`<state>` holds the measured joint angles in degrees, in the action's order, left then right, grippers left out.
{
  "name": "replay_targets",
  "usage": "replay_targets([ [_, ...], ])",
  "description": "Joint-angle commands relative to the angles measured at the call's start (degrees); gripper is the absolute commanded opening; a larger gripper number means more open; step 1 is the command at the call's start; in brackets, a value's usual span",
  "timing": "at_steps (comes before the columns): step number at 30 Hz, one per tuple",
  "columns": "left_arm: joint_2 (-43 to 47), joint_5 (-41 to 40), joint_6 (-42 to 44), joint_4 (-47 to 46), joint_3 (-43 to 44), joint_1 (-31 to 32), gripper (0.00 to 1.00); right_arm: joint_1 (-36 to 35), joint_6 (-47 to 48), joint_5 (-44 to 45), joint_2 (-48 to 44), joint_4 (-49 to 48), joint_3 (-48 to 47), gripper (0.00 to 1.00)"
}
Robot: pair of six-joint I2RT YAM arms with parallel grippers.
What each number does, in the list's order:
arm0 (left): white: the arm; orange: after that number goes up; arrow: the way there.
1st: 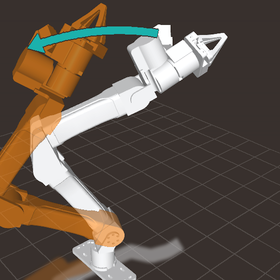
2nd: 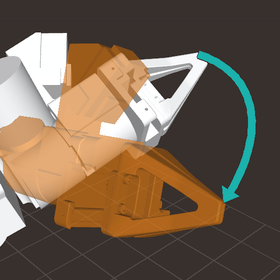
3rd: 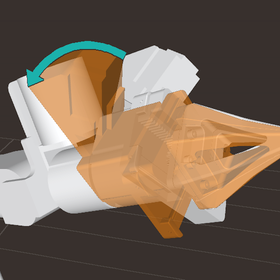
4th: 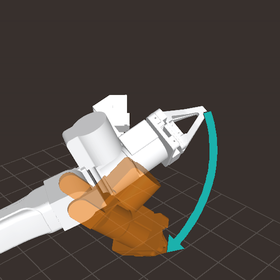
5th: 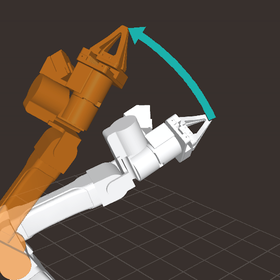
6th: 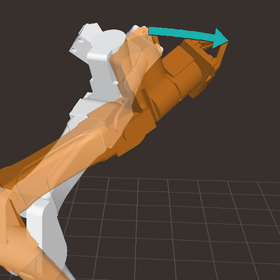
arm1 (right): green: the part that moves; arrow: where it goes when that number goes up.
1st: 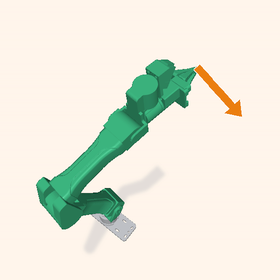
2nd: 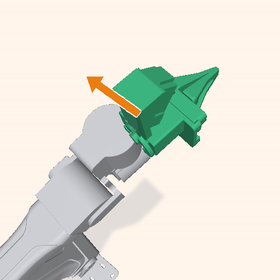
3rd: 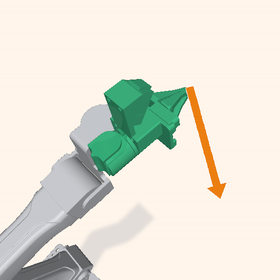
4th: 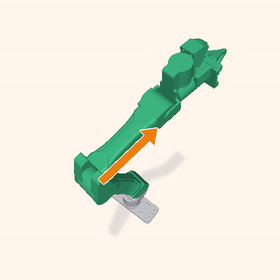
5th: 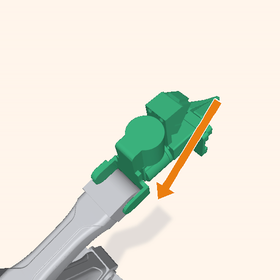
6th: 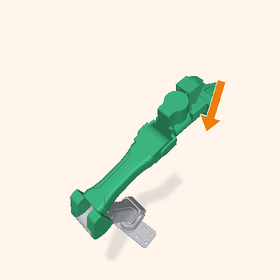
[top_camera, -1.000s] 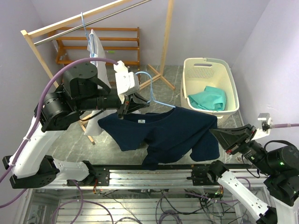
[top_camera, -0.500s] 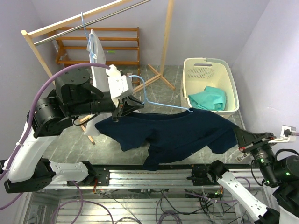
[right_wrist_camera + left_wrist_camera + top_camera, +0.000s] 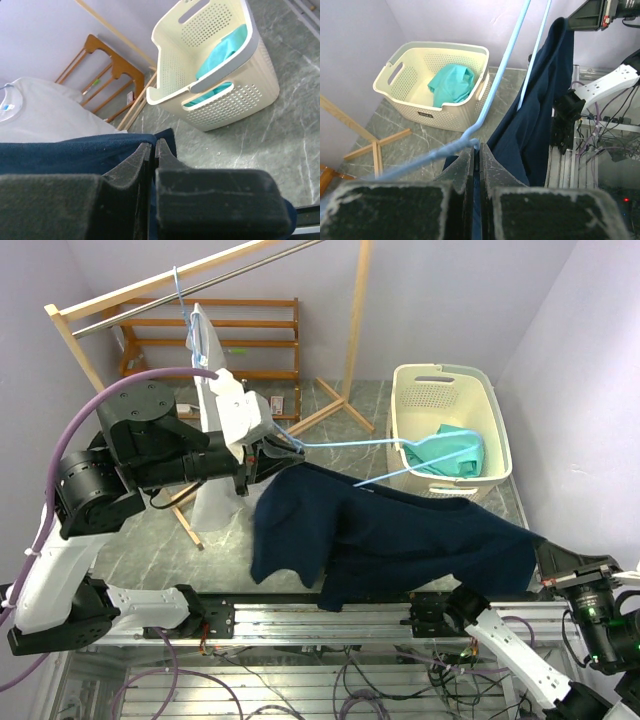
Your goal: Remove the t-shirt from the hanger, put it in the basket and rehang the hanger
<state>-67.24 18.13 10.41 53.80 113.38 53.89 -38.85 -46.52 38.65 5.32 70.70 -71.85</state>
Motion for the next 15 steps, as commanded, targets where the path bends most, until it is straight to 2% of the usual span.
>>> replay_targets([
  [1,-0.15,-1.92,-0.59,-2.67,2.97,0.00,0.07,-3.10,-0.80,3.79,-2.64,1.73,1.98,0.00],
  [3,-1.46,-2.07,-0.91,-3.00,2.01,0.01,0.07,-4.28,3.40,-2.84,-1.33,-3.99,4.97,0.03],
  [6,-3.49,-2.47,-0.68,-3.86,-0.65,0.06,0.07,-4.48,11.43,-19.38,2.59,-14.00,8.64,0.28],
  [8,-5.28,-3.41,-0.18,-3.69,-2.35,0.03,0.07,-4.48,16.63,-30.05,5.70,-20.02,9.83,0.37],
  [12,-9.54,-7.00,1.39,-0.53,-3.80,-0.01,0.07,-4.24,22.51,-49.03,12.85,-26.06,7.79,0.39],
  [15,-11.08,-9.90,1.92,0.26,-5.73,0.06,0.07,-3.16,25.05,-59.83,17.84,-28.27,4.57,0.39],
])
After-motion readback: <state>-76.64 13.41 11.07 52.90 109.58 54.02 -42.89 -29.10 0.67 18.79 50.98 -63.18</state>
